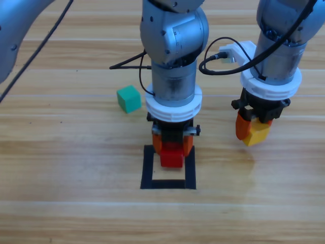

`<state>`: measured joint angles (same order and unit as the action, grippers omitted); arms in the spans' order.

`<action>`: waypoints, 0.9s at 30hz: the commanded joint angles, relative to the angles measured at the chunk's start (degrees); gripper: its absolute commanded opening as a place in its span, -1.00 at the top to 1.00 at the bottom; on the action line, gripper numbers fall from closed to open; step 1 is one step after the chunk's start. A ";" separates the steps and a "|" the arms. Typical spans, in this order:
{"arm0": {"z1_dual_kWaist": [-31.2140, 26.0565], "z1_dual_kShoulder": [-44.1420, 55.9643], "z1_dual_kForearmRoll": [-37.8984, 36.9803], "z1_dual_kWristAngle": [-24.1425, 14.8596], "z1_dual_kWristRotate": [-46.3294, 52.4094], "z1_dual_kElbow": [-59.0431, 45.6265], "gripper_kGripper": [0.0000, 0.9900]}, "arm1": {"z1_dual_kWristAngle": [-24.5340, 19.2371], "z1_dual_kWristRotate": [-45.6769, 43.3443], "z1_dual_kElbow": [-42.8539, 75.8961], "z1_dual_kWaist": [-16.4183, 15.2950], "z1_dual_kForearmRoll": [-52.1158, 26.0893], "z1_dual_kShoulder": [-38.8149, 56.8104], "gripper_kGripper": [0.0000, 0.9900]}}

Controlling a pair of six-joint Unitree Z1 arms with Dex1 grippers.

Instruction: Stack the blocks in the rectangular block: red at the bottom, yellow in the middle, green on top

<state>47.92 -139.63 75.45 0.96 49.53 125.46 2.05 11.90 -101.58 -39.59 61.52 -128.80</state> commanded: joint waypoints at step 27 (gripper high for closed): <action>1.83 -3.45 -0.92 0.54 0.13 -2.23 1.00 | 1.91 -0.65 2.17 1.80 -1.58 1.09 0.97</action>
<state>47.92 -139.63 75.35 0.96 49.44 124.28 3.12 11.44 -101.21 -39.59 61.04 -128.80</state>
